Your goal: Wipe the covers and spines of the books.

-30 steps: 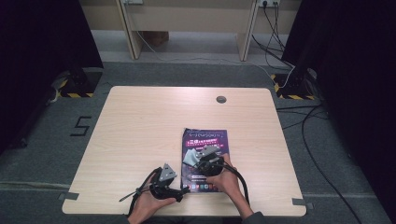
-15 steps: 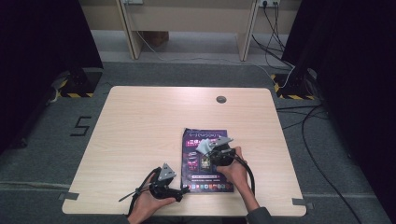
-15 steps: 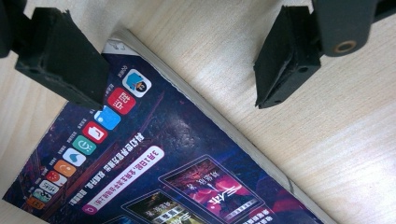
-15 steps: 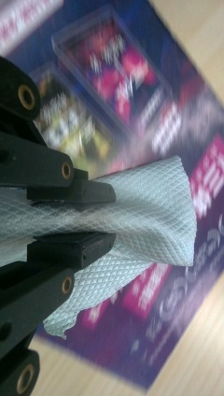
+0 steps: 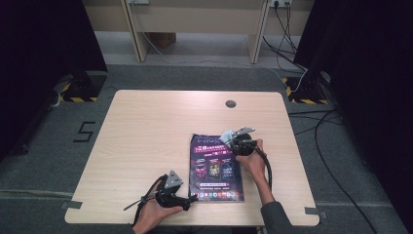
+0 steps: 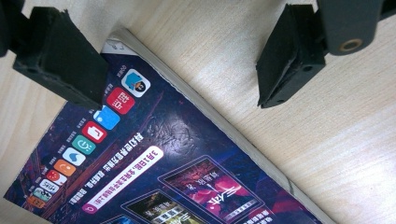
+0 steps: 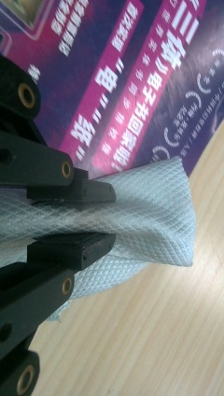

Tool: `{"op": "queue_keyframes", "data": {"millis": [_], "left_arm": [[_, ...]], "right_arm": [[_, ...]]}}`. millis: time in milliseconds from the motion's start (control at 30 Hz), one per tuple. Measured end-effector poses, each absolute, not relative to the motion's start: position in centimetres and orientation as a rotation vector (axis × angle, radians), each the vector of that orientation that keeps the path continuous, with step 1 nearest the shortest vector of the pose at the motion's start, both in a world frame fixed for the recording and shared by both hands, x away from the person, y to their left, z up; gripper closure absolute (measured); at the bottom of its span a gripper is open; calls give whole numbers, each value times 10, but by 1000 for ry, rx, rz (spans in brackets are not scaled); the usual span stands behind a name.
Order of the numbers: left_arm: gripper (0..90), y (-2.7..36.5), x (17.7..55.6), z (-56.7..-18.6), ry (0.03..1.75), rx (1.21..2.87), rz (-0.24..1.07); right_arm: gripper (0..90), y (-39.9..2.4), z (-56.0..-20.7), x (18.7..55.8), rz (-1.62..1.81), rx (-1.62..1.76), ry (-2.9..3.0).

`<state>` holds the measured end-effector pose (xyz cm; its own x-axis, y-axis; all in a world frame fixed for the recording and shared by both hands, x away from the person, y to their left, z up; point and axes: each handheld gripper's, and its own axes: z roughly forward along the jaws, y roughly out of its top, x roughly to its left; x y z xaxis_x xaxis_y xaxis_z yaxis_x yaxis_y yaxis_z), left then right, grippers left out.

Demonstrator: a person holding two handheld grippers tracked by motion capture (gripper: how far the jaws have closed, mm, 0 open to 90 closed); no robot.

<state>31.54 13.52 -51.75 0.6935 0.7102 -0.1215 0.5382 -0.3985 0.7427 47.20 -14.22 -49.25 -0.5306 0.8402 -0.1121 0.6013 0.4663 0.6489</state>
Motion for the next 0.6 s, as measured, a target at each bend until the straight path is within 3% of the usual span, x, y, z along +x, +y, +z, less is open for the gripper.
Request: {"op": "queue_keyframes", "data": {"millis": [600], "left_arm": [[148,136,316,-518,945,2101,271]], "right_arm": [[759,-136,-492,482,764,1190,2307]]}}
